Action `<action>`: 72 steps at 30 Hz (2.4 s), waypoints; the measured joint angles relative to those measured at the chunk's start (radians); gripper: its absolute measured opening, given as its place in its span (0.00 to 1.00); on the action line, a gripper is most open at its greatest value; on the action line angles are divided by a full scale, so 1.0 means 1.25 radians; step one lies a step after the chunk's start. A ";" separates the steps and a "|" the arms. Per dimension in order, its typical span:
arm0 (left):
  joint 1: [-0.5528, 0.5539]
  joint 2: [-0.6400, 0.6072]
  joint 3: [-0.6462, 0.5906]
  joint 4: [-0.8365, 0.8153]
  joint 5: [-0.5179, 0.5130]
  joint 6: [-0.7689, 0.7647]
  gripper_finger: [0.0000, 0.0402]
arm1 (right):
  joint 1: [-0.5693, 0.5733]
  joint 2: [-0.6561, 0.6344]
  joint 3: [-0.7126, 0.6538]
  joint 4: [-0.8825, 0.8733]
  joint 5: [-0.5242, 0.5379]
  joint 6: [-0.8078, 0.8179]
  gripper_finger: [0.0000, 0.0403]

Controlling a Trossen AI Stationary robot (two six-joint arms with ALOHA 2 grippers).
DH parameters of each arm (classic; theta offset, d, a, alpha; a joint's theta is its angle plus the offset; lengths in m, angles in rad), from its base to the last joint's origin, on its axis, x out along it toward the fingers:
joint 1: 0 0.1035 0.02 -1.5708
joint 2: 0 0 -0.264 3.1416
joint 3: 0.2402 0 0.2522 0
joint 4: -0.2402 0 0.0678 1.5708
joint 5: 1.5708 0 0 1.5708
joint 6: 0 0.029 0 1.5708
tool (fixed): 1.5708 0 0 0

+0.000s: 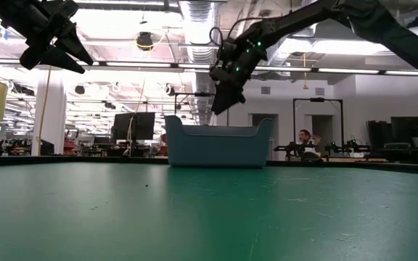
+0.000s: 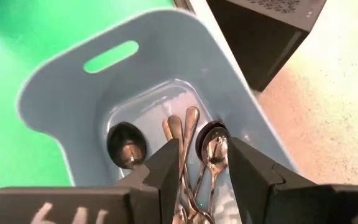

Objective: Sort silverware by color (type)
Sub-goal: Return to Home Position

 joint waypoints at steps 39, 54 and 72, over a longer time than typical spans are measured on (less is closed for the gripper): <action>0.000 0.000 0.000 0.184 0.143 0.077 0.42 | 0.020 -0.466 0.085 -0.303 -0.323 -0.137 0.35; 0.000 -0.023 0.000 0.286 0.127 0.078 0.42 | 0.042 -0.932 -0.763 0.498 -0.478 0.192 0.35; 0.000 -0.175 0.001 0.279 0.098 0.102 0.42 | 0.085 -1.465 -1.222 0.780 -0.074 0.452 0.35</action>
